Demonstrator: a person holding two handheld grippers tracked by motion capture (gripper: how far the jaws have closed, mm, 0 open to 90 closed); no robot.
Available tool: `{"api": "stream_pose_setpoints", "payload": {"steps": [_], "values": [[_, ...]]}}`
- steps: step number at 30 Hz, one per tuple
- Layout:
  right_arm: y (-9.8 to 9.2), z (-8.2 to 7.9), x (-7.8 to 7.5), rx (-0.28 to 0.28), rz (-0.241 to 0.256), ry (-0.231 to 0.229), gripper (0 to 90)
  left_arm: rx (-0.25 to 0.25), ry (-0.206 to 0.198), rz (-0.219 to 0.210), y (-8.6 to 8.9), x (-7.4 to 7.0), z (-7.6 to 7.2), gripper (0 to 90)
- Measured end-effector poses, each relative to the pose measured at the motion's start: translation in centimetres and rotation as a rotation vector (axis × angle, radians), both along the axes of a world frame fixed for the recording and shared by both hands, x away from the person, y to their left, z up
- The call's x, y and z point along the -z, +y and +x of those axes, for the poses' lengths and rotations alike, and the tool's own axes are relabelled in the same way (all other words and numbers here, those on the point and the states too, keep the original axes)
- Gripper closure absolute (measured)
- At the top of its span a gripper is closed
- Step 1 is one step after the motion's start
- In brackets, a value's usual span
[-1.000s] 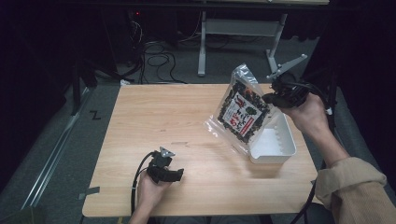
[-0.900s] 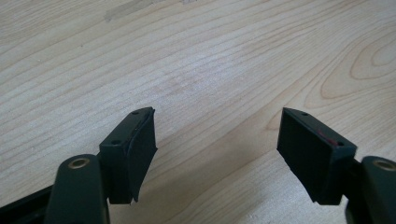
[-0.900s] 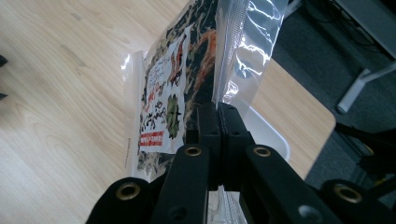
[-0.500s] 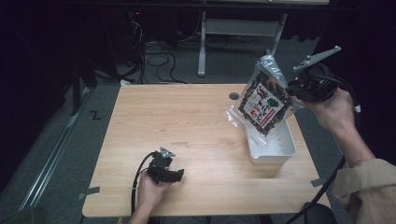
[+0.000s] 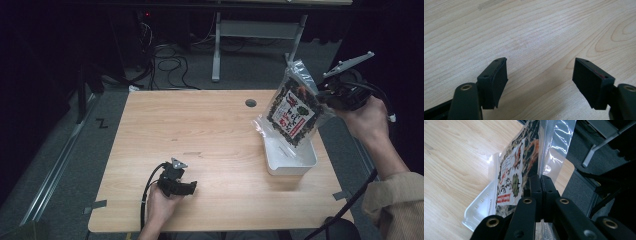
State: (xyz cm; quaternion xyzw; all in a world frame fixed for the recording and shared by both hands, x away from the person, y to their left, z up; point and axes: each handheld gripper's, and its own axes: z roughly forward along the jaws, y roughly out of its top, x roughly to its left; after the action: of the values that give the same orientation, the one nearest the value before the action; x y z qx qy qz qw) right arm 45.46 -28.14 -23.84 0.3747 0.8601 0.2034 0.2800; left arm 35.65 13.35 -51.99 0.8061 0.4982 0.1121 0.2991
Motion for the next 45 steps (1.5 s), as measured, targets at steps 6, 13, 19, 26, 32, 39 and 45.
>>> {"api": "stream_pose_setpoints", "payload": {"steps": [6, 13, 19, 26, 32, 39, 45], "values": [[-0.8, 0.0, 0.1, 0.013, -0.005, -0.001, 90.0, 0.0, 0.002, 0.002, 0.0, 0.0, 0.0, 28.4], [-1.5, -0.2, 0.3, 0.022, -0.026, -0.002, 90.0, 0.0, 0.0, 0.001, -0.1, 0.0, 0.0, 28.5], [-1.8, -0.2, 0.7, 0.031, -0.032, 0.003, 90.0, -0.004, -0.002, 0.0, -0.2, 0.0, 0.0, 28.5], [-1.8, 0.1, 1.5, 0.029, -0.047, 0.015, 90.0, -0.002, -0.001, 0.0, -0.2, 0.1, 0.0, 28.5], [-1.5, 0.3, 2.4, 0.025, -0.05, 0.023, 90.0, 0.0, -0.001, -0.001, -0.2, 0.1, -0.1, 28.6], [-1.2, 0.8, 3.8, 0.026, -0.052, 0.031, 90.0, 0.001, 0.0, 0.0, -0.2, 0.1, -0.1, 28.6], [-1.2, 1.0, 4.6, 0.026, -0.052, 0.038, 90.0, 0.005, 0.0, 0.003, -0.2, 0.1, 0.0, 28.6]]}}
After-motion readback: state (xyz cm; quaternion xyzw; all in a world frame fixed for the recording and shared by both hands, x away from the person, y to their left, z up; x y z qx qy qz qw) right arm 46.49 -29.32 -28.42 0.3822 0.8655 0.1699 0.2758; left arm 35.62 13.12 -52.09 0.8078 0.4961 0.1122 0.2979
